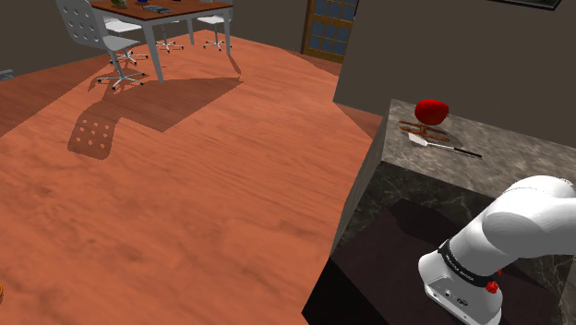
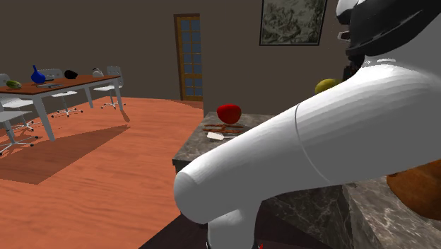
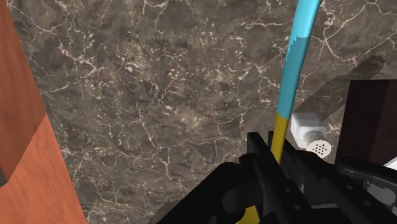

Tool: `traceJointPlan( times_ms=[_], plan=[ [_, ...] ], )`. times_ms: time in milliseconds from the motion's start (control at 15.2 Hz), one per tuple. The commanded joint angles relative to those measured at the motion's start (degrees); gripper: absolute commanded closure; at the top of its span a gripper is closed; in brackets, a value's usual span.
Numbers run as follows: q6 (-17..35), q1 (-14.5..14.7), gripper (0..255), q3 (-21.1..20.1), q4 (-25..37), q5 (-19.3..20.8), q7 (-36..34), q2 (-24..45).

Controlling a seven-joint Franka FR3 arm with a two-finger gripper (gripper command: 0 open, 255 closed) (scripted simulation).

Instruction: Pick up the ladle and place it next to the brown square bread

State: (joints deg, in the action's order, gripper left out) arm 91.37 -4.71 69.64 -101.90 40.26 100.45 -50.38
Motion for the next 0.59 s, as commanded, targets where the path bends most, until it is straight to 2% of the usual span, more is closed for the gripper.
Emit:
traceJointPlan(
  times_ms=[0, 264, 528],
  plan=[
    [-0.6, 3.8, 255, 4.2, 5.3, 0.7, 2.8, 0.6],
    [-3.1, 11.6, 255, 11.5, 16.4, 2.1, 8.0, 0.5],
    [-0.7, 10.4, 255, 11.8, 13.0, 3.1, 7.4, -0.7]
  ],
)
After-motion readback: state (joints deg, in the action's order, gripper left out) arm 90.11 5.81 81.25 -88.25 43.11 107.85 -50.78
